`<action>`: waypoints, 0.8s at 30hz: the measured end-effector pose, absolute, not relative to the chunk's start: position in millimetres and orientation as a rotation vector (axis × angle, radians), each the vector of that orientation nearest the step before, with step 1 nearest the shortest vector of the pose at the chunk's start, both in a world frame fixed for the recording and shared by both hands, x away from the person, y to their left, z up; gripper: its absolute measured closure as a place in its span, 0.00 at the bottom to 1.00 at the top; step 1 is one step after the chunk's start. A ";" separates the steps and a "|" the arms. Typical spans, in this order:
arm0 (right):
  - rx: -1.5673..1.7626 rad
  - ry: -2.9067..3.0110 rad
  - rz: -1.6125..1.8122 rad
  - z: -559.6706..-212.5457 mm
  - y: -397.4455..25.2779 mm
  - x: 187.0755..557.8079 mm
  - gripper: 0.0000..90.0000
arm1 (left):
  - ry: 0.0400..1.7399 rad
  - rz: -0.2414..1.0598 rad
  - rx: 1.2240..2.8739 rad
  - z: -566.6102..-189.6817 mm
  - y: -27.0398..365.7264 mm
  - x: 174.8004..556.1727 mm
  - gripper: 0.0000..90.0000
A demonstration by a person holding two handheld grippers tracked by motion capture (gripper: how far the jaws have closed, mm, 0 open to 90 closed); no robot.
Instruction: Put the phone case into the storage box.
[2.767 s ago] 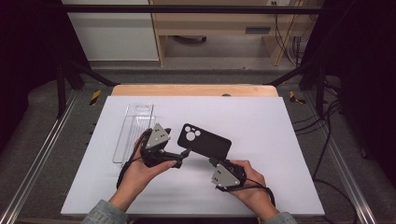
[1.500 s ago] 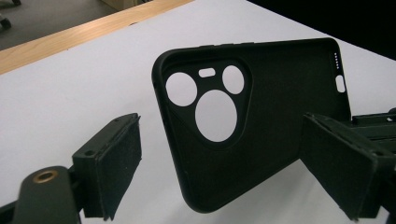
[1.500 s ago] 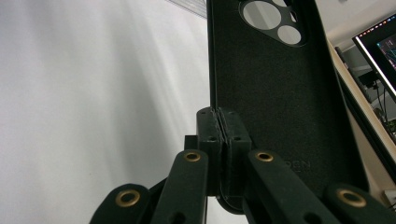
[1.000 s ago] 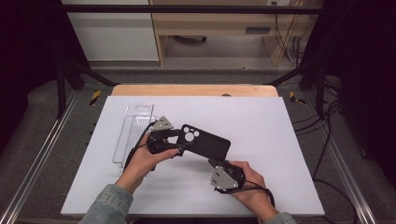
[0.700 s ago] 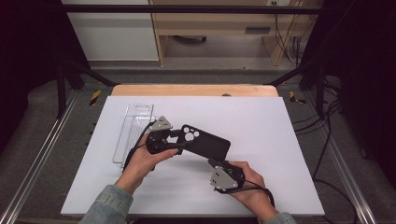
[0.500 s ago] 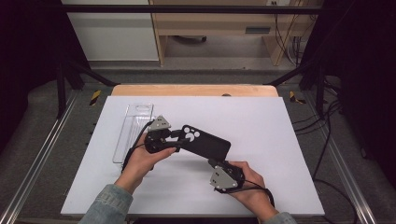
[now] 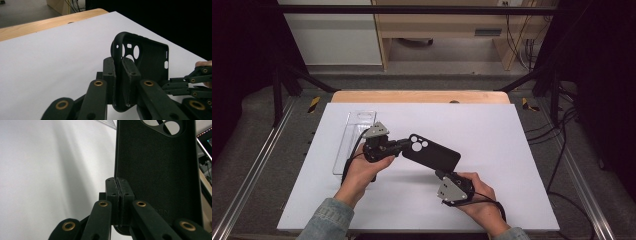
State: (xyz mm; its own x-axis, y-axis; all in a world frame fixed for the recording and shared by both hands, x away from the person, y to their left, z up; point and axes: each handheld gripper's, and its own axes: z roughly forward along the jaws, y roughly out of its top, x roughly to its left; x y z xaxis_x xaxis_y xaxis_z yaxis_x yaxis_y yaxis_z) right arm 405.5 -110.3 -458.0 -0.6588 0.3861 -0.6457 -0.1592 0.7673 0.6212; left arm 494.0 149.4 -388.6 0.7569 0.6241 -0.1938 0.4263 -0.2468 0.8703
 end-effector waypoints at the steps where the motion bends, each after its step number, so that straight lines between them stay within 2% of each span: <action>1: 0.173 2.139 0.848 -459.3 -110.6 406.6 0.99 | 0.819 0.235 1.890 -388.1 148.0 493.1 0.92; 19: 0.237 2.152 0.927 -460.8 -116.3 411.8 0.98 | 0.760 0.307 1.908 -373.8 138.8 480.8 0.94; 22: 0.248 2.160 0.928 -461.7 -116.6 412.5 0.94 | 0.759 0.321 1.903 -373.5 139.0 480.9 0.94; 23: 0.266 2.166 0.940 -462.6 -116.5 413.3 0.82 | 0.771 0.336 1.892 -372.3 141.2 481.5 0.94; 24: 0.272 2.164 0.940 -462.3 -116.4 413.5 0.79 | 0.775 0.344 1.888 -371.5 142.6 481.8 0.94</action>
State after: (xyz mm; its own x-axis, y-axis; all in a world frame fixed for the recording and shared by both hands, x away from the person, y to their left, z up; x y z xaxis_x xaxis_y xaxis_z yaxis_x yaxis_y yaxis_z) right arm 413.5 -116.4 -462.3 -0.6977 0.4544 -0.5538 -0.0947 0.7078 0.7001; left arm 481.8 142.6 -371.5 0.7519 0.6509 -0.1049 0.3591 -0.2709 0.8931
